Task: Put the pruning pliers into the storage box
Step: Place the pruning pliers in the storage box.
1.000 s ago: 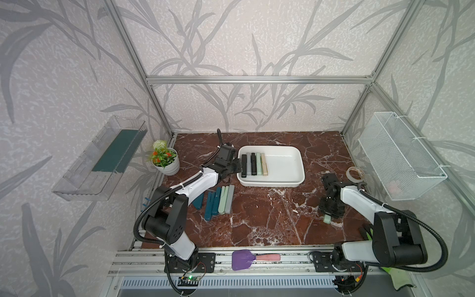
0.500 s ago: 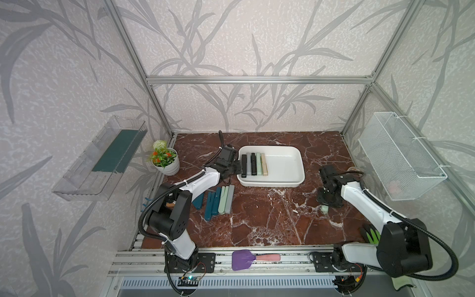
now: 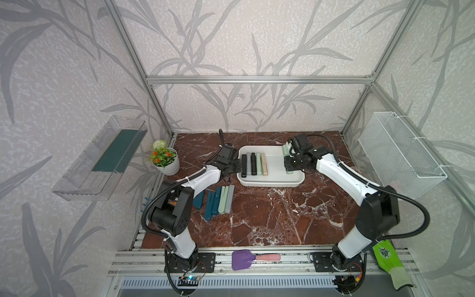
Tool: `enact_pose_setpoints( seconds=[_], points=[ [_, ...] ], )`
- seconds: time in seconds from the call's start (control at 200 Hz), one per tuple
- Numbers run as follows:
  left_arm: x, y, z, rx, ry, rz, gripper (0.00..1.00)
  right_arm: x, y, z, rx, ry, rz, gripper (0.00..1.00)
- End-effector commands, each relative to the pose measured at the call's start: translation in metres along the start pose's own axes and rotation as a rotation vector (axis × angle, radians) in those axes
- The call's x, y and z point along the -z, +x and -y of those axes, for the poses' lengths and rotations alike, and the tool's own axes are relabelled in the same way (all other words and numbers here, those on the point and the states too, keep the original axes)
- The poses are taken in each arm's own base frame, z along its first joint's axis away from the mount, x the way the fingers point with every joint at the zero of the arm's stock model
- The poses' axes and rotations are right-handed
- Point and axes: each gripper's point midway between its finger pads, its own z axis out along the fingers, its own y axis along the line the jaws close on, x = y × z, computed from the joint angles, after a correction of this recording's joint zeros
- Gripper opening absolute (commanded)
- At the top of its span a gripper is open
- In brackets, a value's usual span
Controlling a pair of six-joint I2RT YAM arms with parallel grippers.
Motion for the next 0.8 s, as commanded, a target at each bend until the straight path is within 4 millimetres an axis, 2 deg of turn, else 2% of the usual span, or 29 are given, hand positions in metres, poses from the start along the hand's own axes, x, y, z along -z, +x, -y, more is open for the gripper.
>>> enact_pose_setpoints(
  seconds=[0.0,0.195,0.38,0.64,0.795],
  points=[
    [-0.005,-0.005,-0.004,0.0,-0.02,0.0,0.25,-0.021,-0.018,-0.026,0.067,-0.099,0.0,0.12],
    [-0.011,-0.003,-0.009,0.004,-0.039,-0.014,0.22,-0.062,-0.029,-0.038,0.1,-0.137,-0.028,0.12],
    [-0.016,-0.001,-0.009,0.014,-0.033,-0.021,0.21,-0.093,-0.023,-0.039,0.086,-0.149,-0.064,0.12],
    [-0.022,0.001,-0.007,0.019,-0.021,-0.028,0.2,-0.118,-0.02,-0.041,0.008,-0.153,-0.082,0.12],
    [-0.024,0.001,-0.005,0.022,-0.011,-0.029,0.2,-0.128,-0.016,-0.035,-0.046,-0.114,-0.096,0.12]
  ],
)
